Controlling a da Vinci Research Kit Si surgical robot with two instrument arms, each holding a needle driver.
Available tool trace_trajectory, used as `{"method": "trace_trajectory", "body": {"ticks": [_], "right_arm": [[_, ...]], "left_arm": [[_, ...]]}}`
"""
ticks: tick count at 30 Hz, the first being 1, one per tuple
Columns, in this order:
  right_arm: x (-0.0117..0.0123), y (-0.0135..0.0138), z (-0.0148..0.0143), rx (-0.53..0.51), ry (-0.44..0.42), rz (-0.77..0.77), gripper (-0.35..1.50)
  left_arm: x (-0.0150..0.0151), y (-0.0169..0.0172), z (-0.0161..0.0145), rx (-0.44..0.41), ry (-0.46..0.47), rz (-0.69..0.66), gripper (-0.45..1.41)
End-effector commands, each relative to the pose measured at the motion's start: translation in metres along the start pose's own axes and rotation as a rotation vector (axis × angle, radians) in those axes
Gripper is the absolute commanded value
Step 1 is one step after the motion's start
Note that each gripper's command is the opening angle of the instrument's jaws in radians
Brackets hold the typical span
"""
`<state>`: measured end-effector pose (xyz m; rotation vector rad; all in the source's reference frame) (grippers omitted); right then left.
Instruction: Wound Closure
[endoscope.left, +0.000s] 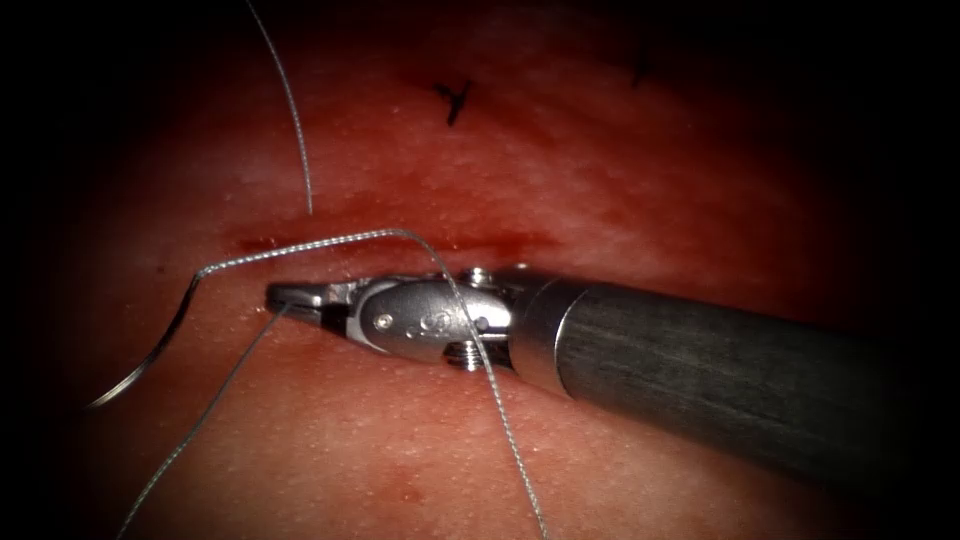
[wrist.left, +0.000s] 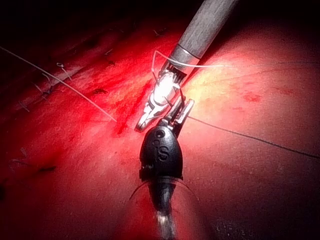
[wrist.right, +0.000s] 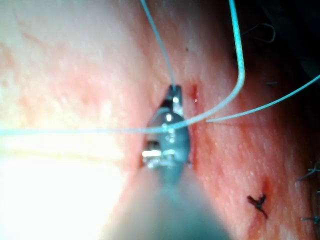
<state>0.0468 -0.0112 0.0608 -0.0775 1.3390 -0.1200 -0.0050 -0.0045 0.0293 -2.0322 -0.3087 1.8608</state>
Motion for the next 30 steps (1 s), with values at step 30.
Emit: {"method": "trace_trajectory", "body": {"ticks": [30], "right_arm": [[0.0149, -0.0076, -0.0022, 0.176, 0.212, -0.026, -0.28]], "left_arm": [[-0.0006, -0.0004, 0.0008, 0.000, 0.002, 0.001, -0.45]]}}
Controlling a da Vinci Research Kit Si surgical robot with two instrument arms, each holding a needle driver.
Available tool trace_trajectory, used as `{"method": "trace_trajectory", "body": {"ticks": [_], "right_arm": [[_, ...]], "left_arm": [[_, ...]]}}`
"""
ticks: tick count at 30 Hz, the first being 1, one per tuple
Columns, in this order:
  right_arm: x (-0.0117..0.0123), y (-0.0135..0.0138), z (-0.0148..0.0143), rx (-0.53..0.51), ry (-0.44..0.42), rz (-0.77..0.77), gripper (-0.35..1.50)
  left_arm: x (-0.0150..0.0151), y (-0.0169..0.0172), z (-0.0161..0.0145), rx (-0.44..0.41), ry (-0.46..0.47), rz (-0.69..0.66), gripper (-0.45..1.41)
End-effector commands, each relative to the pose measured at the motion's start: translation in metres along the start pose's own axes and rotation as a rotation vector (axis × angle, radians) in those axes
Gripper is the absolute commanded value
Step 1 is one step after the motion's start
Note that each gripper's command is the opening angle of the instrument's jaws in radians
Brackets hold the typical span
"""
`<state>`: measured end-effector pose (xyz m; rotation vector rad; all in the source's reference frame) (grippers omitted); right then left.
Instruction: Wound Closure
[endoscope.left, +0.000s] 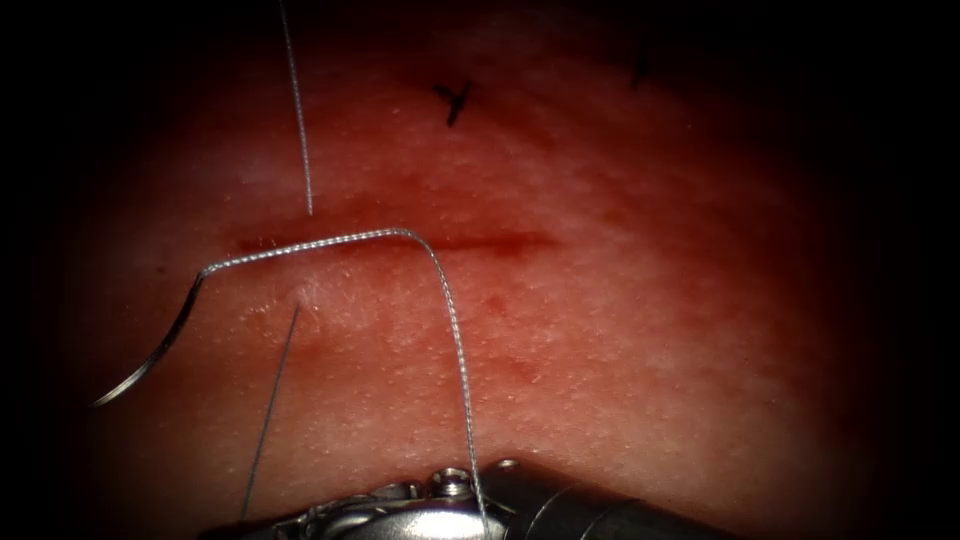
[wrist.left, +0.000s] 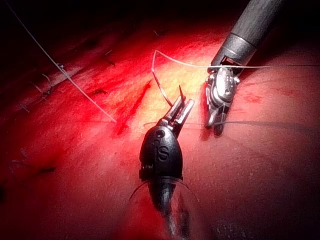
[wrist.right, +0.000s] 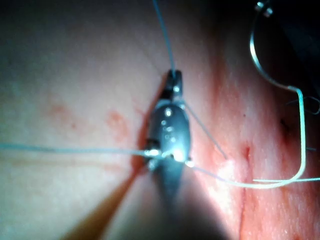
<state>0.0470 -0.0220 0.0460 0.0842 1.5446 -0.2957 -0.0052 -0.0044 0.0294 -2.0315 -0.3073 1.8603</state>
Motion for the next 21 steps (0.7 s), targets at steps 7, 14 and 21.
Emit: {"method": "trace_trajectory", "body": {"ticks": [7, 14, 21], "right_arm": [[-0.0052, 0.0053, -0.0017, -0.114, -0.115, 0.038, 1.03], [-0.0101, 0.0087, -0.0015, -0.155, -0.163, 0.048, 1.06], [-0.0131, 0.0102, 0.0001, -0.188, -0.203, 0.045, 1.10]], "left_arm": [[-0.0005, -0.0003, 0.0007, 0.000, 0.001, 0.001, -0.45], [-0.0005, -0.0002, 0.0007, 0.000, 0.001, 0.002, -0.45], [-0.0005, -0.0002, 0.0006, -0.001, 0.002, 0.007, -0.45]]}}
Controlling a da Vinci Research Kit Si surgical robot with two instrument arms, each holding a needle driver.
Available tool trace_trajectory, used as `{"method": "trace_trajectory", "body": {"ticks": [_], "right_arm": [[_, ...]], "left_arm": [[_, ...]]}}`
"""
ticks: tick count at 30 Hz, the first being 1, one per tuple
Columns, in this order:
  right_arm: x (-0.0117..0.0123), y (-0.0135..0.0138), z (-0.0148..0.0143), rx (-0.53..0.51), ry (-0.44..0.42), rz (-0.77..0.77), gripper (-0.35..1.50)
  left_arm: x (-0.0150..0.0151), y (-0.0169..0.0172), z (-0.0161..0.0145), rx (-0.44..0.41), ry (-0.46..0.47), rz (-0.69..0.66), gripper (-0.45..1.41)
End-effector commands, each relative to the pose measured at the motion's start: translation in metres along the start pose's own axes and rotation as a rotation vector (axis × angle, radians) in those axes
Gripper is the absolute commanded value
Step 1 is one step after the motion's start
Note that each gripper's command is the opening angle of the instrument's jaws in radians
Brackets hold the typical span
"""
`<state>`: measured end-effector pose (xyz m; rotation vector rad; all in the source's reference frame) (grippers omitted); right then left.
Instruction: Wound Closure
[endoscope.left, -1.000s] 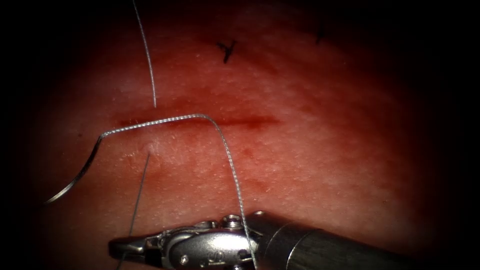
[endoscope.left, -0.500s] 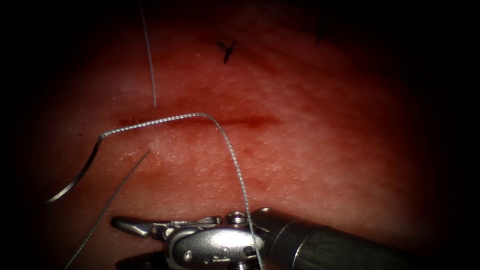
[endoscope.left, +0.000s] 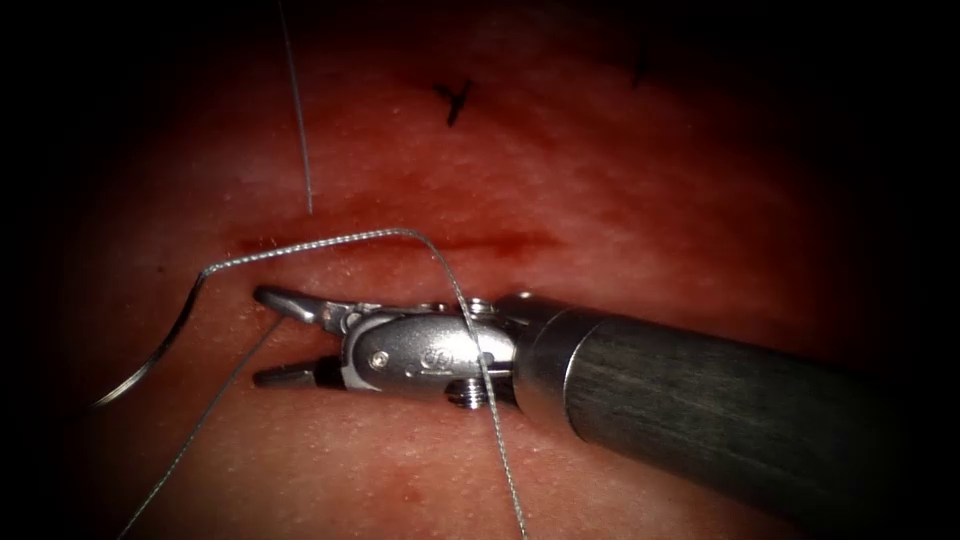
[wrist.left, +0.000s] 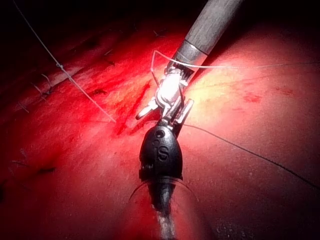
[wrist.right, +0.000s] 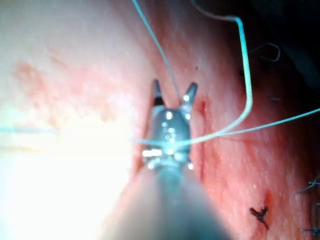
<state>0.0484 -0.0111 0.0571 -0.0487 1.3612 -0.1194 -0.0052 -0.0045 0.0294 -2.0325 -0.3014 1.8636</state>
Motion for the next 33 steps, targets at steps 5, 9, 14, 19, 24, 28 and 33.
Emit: {"method": "trace_trajectory", "body": {"ticks": [5, 9, 14, 19, 24, 28, 33], "right_arm": [[-0.0013, 0.0002, 0.0013, -0.079, -0.102, -0.041, 0.53], [-0.0012, -0.0004, 0.0004, -0.043, -0.052, -0.055, -0.35], [0.0003, -0.0010, -0.0003, 0.007, 0.019, -0.058, -0.35], [0.0022, -0.0021, -0.0006, 0.041, 0.066, -0.065, -0.35], [0.0065, -0.0052, -0.0003, 0.116, 0.174, -0.087, -0.35], [0.0093, -0.0070, 0.0000, 0.159, 0.226, -0.103, -0.35], [0.0127, -0.0089, 0.0004, 0.207, 0.262, -0.125, -0.35]], "left_arm": [[-0.0003, -0.0003, 0.0005, -0.003, 0.002, 0.007, -0.45], [-0.0002, -0.0004, 0.0004, -0.004, 0.003, 0.006, -0.45], [-0.0002, -0.0004, 0.0004, -0.004, 0.003, 0.006, -0.45], [-0.0003, -0.0005, 0.0004, -0.005, 0.003, 0.006, -0.45], [-0.0003, -0.0006, 0.0003, -0.005, 0.003, 0.006, -0.45], [-0.0003, -0.0006, 0.0003, -0.005, 0.003, 0.006, -0.45], [-0.0004, -0.0007, 0.0003, -0.005, 0.003, 0.006, -0.45]]}}
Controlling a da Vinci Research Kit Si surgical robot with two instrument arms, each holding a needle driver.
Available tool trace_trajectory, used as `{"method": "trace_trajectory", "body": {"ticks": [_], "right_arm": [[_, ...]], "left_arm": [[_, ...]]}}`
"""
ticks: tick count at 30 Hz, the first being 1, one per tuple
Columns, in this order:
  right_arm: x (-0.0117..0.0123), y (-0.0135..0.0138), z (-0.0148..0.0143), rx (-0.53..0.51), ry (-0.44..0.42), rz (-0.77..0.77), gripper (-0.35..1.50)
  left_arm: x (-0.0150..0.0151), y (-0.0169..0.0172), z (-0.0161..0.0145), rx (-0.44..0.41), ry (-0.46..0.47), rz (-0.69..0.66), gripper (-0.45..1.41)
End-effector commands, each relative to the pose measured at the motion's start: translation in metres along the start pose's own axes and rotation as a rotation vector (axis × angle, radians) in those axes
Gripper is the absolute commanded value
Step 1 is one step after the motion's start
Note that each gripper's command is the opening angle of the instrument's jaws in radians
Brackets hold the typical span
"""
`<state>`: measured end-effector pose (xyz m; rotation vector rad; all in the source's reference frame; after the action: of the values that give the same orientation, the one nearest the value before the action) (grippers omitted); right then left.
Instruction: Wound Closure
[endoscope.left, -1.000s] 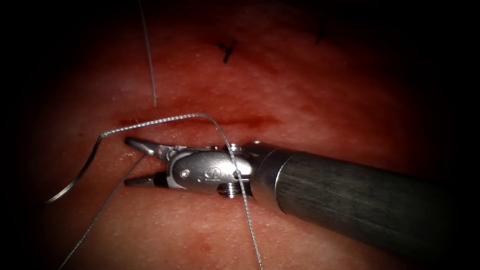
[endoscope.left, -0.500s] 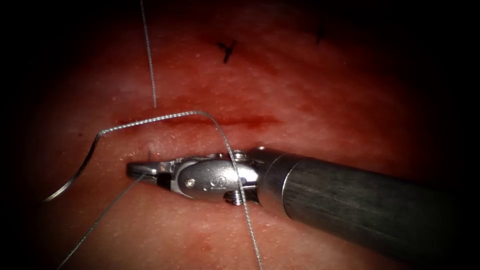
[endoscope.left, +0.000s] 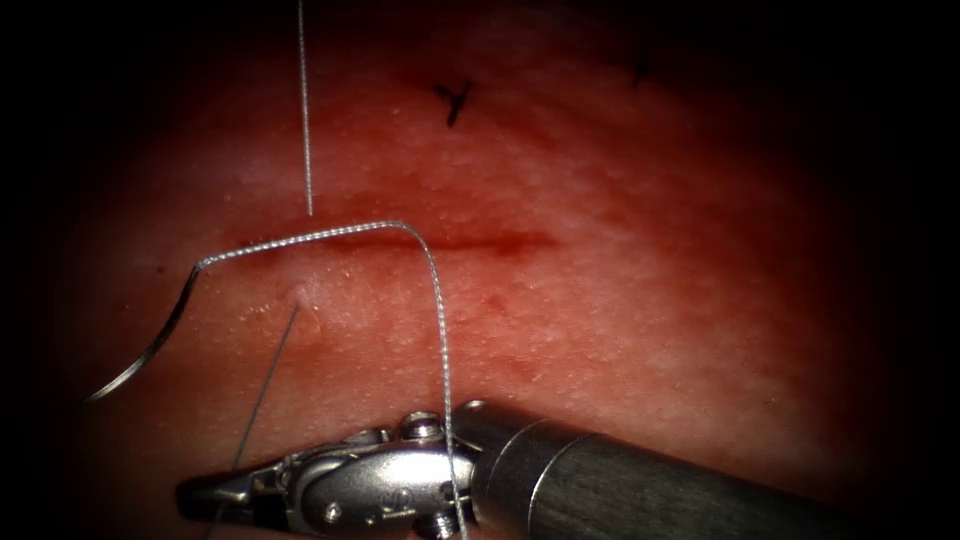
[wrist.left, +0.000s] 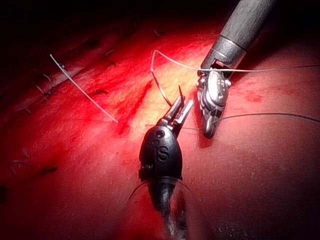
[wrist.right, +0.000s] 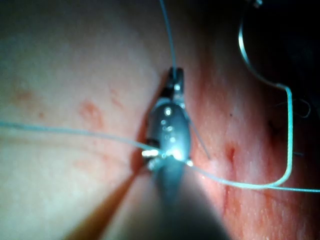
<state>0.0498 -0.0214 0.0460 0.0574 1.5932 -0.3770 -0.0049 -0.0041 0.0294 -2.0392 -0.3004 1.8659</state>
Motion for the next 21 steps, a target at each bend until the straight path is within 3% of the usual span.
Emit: {"method": "trace_trajectory", "body": {"ticks": [1, 4, 5, 6, 7, 8, 9, 10, 13, 15, 21], "right_arm": [[0.0004, 0.0003, 0.0011, 0.007, 0.015, -0.006, -0.35], [0.0005, 0.0010, 0.0009, 0.011, 0.026, -0.006, -0.35], [-0.0001, 0.0024, 0.0000, -0.023, -0.025, 0.077, 0.27], [-0.0001, 0.0024, 0.0000, -0.023, -0.025, 0.077, 0.27], [-0.0012, 0.0037, -0.0011, -0.061, -0.075, 0.098, 0.74], [-0.0012, 0.0037, -0.0011, -0.061, -0.075, 0.098, 0.74], [-0.0032, 0.0055, -0.0025, -0.099, -0.126, 0.117, 0.93], [-0.0038, 0.0059, -0.0027, -0.108, -0.139, 0.121, 0.99], [-0.0051, 0.0065, -0.0032, -0.119, -0.159, 0.127, 1.05], [-0.0074, 0.0074, -0.0040, -0.137, -0.188, 0.133, 1.05], [-0.0107, 0.0083, -0.0052, -0.168, -0.237, 0.146, 0.96]], "left_arm": [[-0.0005, -0.0003, 0.0006, -0.001, 0.002, 0.001, -0.45], [-0.0005, -0.0003, 0.0006, 0.000, 0.002, 0.001, -0.45], [-0.0005, -0.0003, 0.0006, 0.000, 0.002, 0.001, -0.45], [-0.0005, -0.0003, 0.0006, 0.000, 0.002, 0.001, -0.45], [-0.0005, -0.0003, 0.0006, 0.000, 0.002, 0.001, -0.45], [-0.0005, -0.0003, 0.0006, 0.000, 0.002, 0.001, -0.45], [-0.0005, -0.0003, 0.0006, 0.000, 0.002, 0.001, -0.45], [-0.0005, -0.0003, 0.0006, 0.000, 0.002, 0.001, -0.45], [-0.0005, -0.0003, 0.0006, 0.000, 0.002, 0.001, -0.45], [-0.0005, -0.0003, 0.0006, 0.000, 0.002, 0.001, -0.45], [-0.0005, -0.0003, 0.0006, -0.001, 0.002, 0.001, -0.45]]}}
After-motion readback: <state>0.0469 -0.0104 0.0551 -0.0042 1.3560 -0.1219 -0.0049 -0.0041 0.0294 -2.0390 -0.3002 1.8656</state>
